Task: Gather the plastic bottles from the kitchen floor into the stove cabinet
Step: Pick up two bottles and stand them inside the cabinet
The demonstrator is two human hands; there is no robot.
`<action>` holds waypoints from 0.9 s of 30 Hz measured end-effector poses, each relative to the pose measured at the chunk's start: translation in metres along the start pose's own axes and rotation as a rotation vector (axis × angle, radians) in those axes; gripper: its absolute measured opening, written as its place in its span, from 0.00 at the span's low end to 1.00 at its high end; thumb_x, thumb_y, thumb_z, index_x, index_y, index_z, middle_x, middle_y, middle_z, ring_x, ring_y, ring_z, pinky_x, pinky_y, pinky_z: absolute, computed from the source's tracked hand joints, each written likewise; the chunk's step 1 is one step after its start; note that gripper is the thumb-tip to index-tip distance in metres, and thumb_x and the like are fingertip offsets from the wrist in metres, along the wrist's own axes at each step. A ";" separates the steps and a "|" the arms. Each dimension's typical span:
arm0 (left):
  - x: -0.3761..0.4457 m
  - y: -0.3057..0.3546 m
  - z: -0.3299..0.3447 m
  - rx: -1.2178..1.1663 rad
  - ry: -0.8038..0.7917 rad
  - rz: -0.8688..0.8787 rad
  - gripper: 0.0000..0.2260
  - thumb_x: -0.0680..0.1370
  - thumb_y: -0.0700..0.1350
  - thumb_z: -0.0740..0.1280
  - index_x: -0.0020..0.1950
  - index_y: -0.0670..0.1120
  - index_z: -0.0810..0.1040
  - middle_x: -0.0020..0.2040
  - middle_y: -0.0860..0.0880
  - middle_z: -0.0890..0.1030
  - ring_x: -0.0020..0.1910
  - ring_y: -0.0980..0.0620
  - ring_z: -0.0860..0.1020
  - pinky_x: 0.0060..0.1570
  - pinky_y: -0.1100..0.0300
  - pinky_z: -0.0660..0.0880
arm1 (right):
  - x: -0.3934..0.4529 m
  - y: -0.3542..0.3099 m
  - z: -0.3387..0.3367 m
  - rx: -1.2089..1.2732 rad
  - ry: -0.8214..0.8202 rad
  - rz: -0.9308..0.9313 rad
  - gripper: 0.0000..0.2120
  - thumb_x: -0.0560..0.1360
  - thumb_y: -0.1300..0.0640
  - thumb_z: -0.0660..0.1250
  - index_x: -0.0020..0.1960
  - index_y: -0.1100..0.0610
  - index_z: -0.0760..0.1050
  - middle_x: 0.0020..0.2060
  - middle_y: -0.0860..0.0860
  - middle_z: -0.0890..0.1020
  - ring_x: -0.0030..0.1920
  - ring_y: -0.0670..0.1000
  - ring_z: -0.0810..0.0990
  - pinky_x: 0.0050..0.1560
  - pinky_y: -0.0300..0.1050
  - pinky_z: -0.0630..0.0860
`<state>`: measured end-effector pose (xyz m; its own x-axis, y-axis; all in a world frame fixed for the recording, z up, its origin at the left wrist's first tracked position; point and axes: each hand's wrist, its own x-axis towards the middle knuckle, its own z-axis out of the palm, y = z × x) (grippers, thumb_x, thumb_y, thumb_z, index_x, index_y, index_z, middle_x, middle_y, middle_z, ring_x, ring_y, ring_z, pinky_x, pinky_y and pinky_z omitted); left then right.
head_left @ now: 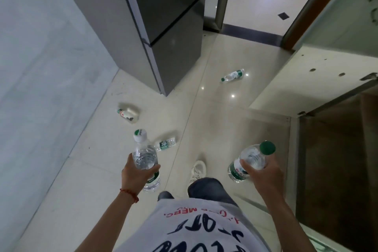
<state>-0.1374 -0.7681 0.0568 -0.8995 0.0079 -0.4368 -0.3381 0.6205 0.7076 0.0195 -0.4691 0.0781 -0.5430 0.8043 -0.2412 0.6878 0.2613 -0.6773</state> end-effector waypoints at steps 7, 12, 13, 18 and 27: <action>0.080 0.079 0.020 0.090 0.008 0.016 0.27 0.59 0.50 0.79 0.52 0.50 0.70 0.44 0.51 0.77 0.43 0.48 0.75 0.42 0.57 0.71 | 0.106 -0.039 -0.011 0.102 0.005 0.091 0.26 0.63 0.47 0.76 0.54 0.56 0.70 0.43 0.52 0.79 0.42 0.54 0.79 0.41 0.46 0.78; 0.136 0.149 0.063 0.209 -0.120 0.154 0.28 0.60 0.46 0.79 0.56 0.45 0.71 0.45 0.49 0.76 0.44 0.48 0.74 0.44 0.56 0.70 | 0.142 -0.037 -0.025 0.123 0.123 0.155 0.27 0.62 0.50 0.77 0.56 0.58 0.71 0.43 0.50 0.77 0.42 0.51 0.77 0.41 0.40 0.73; 0.146 0.166 0.076 0.240 -0.162 0.195 0.28 0.60 0.45 0.79 0.55 0.44 0.71 0.44 0.49 0.76 0.43 0.48 0.74 0.44 0.57 0.70 | 0.146 -0.034 -0.026 0.125 0.138 0.165 0.28 0.62 0.50 0.77 0.57 0.58 0.71 0.44 0.50 0.77 0.42 0.51 0.77 0.42 0.40 0.75; 0.193 0.259 0.165 0.397 -0.466 0.429 0.26 0.60 0.45 0.79 0.53 0.46 0.70 0.44 0.50 0.77 0.43 0.47 0.77 0.39 0.61 0.70 | 0.156 -0.014 -0.029 0.158 0.280 0.397 0.31 0.62 0.49 0.77 0.59 0.58 0.71 0.49 0.54 0.80 0.47 0.53 0.78 0.51 0.47 0.77; 0.193 0.397 0.331 0.618 -0.978 0.800 0.32 0.59 0.45 0.80 0.59 0.46 0.71 0.47 0.50 0.79 0.44 0.51 0.78 0.43 0.64 0.72 | 0.154 -0.006 -0.035 0.286 0.613 0.908 0.33 0.62 0.46 0.76 0.60 0.59 0.68 0.51 0.59 0.82 0.51 0.60 0.80 0.50 0.49 0.75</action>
<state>-0.3538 -0.2602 0.0694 -0.1482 0.8940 -0.4229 0.5712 0.4265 0.7013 -0.0516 -0.3281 0.0694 0.4831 0.7806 -0.3966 0.5290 -0.6212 -0.5782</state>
